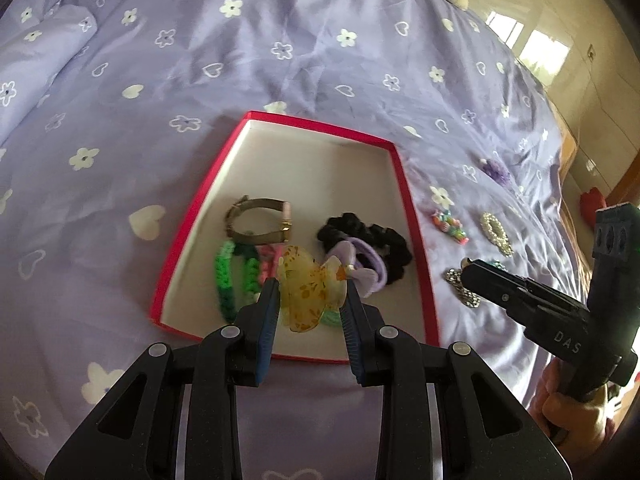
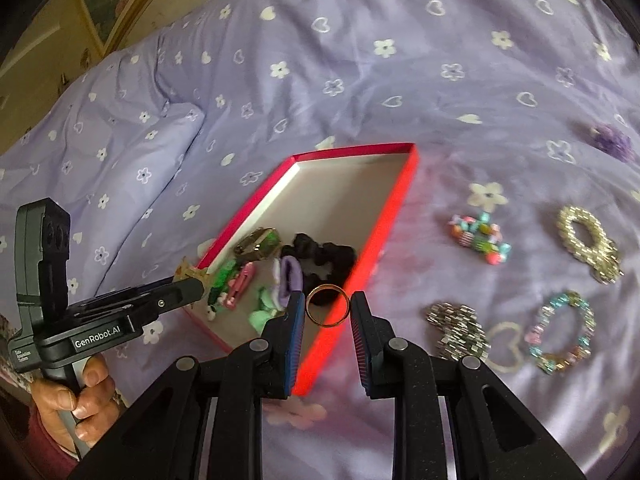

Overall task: Organize jewelry
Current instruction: 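Carry claw clip and gold ring into the red box and lower them, then open both tools to release the clip and ring in the box, then move both open tools back toward the chain and beaded bracelets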

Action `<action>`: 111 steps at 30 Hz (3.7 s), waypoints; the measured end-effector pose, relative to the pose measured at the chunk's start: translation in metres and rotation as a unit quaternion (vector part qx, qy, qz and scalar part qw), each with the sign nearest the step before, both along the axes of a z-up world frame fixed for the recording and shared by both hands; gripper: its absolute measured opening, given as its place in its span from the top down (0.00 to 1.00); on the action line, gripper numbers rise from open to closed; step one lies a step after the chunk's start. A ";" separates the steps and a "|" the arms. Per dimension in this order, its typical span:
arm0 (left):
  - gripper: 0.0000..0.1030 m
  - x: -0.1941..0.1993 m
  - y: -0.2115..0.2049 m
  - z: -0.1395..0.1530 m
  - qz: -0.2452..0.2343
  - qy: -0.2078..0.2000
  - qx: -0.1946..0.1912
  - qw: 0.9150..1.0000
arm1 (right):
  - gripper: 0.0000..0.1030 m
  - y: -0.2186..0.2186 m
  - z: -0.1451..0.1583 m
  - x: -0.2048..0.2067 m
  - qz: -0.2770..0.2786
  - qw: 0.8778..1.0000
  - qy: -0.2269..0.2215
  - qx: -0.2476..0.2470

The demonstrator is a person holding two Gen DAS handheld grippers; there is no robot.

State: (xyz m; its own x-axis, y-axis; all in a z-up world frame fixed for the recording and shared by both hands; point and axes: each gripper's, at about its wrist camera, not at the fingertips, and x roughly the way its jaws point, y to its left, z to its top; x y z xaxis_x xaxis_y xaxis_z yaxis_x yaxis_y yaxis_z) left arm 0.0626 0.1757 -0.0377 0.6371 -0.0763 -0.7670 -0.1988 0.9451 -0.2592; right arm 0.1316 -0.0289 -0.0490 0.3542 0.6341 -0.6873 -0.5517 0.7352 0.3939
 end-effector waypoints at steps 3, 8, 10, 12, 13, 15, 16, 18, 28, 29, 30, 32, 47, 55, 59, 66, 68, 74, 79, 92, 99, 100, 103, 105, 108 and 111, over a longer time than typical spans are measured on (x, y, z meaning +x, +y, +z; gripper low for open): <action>0.73 0.002 0.007 -0.002 0.004 0.003 0.003 1.000 | 0.77 0.015 -0.001 0.005 0.009 1.000 0.001 -0.002; 0.73 0.011 0.016 -0.013 0.005 0.017 0.009 1.000 | 0.77 0.040 -0.008 0.014 0.025 1.000 0.004 -0.015; 0.73 0.015 0.018 -0.017 0.005 0.021 0.012 1.000 | 0.77 0.045 -0.012 0.017 0.029 0.999 0.006 -0.018; 0.73 0.019 0.020 -0.022 0.002 0.027 0.013 1.000 | 0.77 0.051 -0.016 0.020 0.033 0.999 0.009 -0.024; 0.73 0.022 0.021 -0.025 0.003 0.031 0.014 0.999 | 0.77 0.054 -0.018 0.021 0.034 0.999 0.010 -0.026; 0.73 0.027 0.022 -0.029 0.002 0.037 0.015 0.999 | 0.77 0.057 -0.021 0.025 0.037 0.999 0.012 -0.031; 0.73 0.029 0.022 -0.030 0.001 0.039 0.016 0.999 | 0.77 0.059 -0.023 0.027 0.037 0.999 0.012 -0.034; 0.73 0.033 0.023 -0.034 0.000 0.042 0.020 0.999 | 0.77 0.061 -0.026 0.029 0.038 0.998 0.013 -0.038; 0.72 0.039 0.024 -0.045 0.001 0.057 0.024 0.998 | 0.77 0.073 -0.040 0.033 0.057 0.996 0.017 -0.064; 0.72 0.040 0.024 -0.046 0.000 0.059 0.022 0.998 | 0.77 0.075 -0.040 0.032 0.061 0.996 0.016 -0.066; 0.73 0.041 0.024 -0.047 0.000 0.061 0.020 0.998 | 0.77 0.076 -0.040 0.032 0.063 0.995 0.015 -0.069; 0.73 0.042 0.024 -0.049 0.001 0.063 0.018 0.998 | 0.77 0.079 -0.041 0.031 0.070 0.995 0.014 -0.074; 0.61 0.038 0.024 -0.045 0.006 0.060 0.019 0.998 | 0.71 0.073 -0.037 0.031 0.066 0.996 0.023 -0.055; 0.57 0.033 0.021 -0.033 0.010 0.051 0.023 0.998 | 0.65 0.062 -0.024 0.027 0.053 0.998 0.015 -0.038; 0.57 0.029 0.017 -0.025 0.008 0.043 0.026 0.999 | 0.65 0.052 -0.015 0.023 0.045 0.999 0.008 -0.029; 0.57 0.020 0.010 -0.012 0.007 0.030 0.023 0.999 | 0.65 0.031 -0.005 0.014 0.029 0.999 0.005 -0.017; 0.56 0.017 0.007 -0.007 0.006 0.025 0.023 0.999 | 0.65 0.022 -0.002 0.011 0.021 1.000 0.003 -0.012; 0.53 0.009 -0.008 0.005 -0.005 0.010 0.015 1.000 | 0.62 -0.014 0.004 0.003 -0.009 1.000 -0.002 -0.007; 0.53 0.006 -0.024 0.011 -0.017 0.004 0.011 1.000 | 0.62 -0.050 0.004 -0.002 -0.039 0.999 0.000 -0.006; 0.48 0.004 -0.069 0.023 -0.057 -0.005 0.012 0.998 | 0.58 -0.124 -0.001 -0.016 -0.105 0.994 0.005 -0.016; 0.46 0.009 -0.099 0.023 -0.088 -0.002 0.017 0.996 | 0.50 -0.149 -0.003 -0.016 -0.131 0.991 0.005 -0.021; 0.46 0.011 -0.104 0.023 -0.093 -0.001 0.018 0.996 | 0.46 -0.152 -0.004 -0.015 -0.134 0.991 0.005 -0.022; 0.44 0.013 -0.113 0.021 -0.104 0.001 0.021 0.994 | 0.43 -0.157 -0.006 -0.013 -0.140 0.990 0.005 -0.024; 0.42 0.016 -0.119 0.021 -0.111 0.002 0.023 0.994 | 0.41 -0.160 -0.008 -0.011 -0.143 0.989 0.008 -0.025; 0.36 0.020 -0.126 0.019 -0.116 0.004 0.025 0.993 | 0.35 -0.161 -0.012 -0.008 -0.144 0.989 0.010 -0.028; 0.29 0.025 -0.132 0.016 -0.127 0.007 0.023 0.992 | 0.33 -0.160 -0.017 -0.003 -0.141 0.989 0.013 -0.037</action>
State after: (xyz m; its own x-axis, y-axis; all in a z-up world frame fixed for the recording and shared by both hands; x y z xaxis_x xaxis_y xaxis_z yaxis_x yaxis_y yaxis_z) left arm 0.0880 0.0434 -0.0217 0.5902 -0.1987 -0.7824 0.0443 0.9758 -0.2143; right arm 0.1285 -0.1892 -0.0661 0.4922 0.4602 -0.7389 -0.3108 0.8858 0.3446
